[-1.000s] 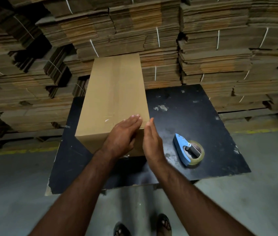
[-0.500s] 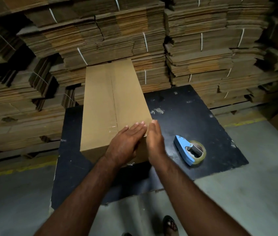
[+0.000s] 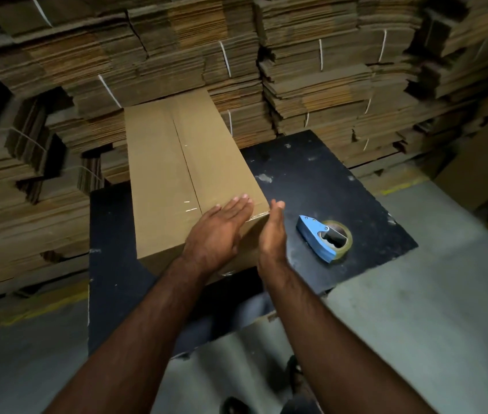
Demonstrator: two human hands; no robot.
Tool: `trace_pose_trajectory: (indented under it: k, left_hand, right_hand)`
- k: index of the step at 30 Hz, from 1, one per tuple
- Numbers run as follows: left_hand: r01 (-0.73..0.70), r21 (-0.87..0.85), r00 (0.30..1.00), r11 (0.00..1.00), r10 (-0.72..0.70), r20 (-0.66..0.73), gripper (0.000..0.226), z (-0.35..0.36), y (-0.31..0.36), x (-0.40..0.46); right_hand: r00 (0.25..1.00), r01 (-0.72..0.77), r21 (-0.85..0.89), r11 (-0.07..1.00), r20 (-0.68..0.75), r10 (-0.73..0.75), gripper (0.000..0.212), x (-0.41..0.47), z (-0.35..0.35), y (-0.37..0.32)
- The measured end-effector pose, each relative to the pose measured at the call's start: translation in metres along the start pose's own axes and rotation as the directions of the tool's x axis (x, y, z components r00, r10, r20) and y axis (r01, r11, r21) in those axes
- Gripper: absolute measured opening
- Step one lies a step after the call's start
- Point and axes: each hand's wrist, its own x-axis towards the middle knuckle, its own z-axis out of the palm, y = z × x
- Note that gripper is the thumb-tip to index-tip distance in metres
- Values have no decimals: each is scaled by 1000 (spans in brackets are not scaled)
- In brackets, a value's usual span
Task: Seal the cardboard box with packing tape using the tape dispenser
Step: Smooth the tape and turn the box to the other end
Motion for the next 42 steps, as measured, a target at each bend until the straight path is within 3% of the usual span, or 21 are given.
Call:
trace_pose_trajectory:
  k: [2, 4, 8, 10, 13, 15, 19, 22, 25, 28, 34, 37, 39, 42]
  left_hand:
    - [-2, 2, 1000, 1000, 2, -4, 73, -1, -1, -1]
    - [-2, 0, 1000, 1000, 2, -10, 72, 0, -1, -2]
    - [-7, 11, 999, 1000, 7, -38, 68, 2, -1, -3]
    - [2, 16, 999, 1000, -2, -42, 68, 2, -1, -2]
    - [6, 34, 1000, 999, -6, 0, 71, 2, 0, -3]
    - [3, 53, 1000, 999, -3, 11, 72, 1, 0, -2]
    - [-14, 70, 1000, 997, 14, -3, 72, 2, -2, -4]
    - [5, 163, 1000, 987, -7, 14, 75, 3, 3, -10]
    - [18, 206, 999, 978, -23, 23, 73, 4, 7, -12]
    - [80, 209, 993, 975, -61, -97, 62, 9, -1, -28]
    - [300, 185, 942, 936, -259, -213, 65, 9, -30, -83]
    - [430, 52, 875, 902, -401, -269, 69, 8, -41, -107]
    - [499, -196, 803, 844, -535, -262, 71, 8, -44, -118]
    - [483, -628, 704, 610, -697, -136, 68, 1, -46, -128]
  right_hand:
    - [996, -69, -31, 997, 45, 70, 91, 18, -7, 17]
    - [998, -53, -32, 998, 30, 54, 101, 19, -14, 19]
    - [977, 196, -232, 953, -35, -209, 48, -6, -10, 7]
    - [963, 228, -330, 916, -60, -262, 42, -5, -4, 5]
    - [973, 187, -417, 890, -44, -226, 40, 8, 4, -4]
    - [983, 180, -433, 883, 54, -174, 40, 22, 4, -11]
    - [976, 95, -284, 954, 214, -33, 33, 38, -2, -30]
    - [970, 233, -419, 878, 163, -179, 40, 27, -4, -30]
    - [932, 359, -482, 799, 230, -280, 51, 17, -3, -11]
    - [906, 424, -490, 762, 244, -347, 52, 19, -5, -1]
    - [905, 420, -467, 778, 275, -323, 53, 19, -12, -1]
    - [907, 412, -495, 765, 305, -291, 55, 15, -14, -6]
    - [915, 391, -526, 755, 310, -259, 56, 15, -15, -8]
    - [913, 396, -592, 702, 330, -237, 55, 13, -16, -16]
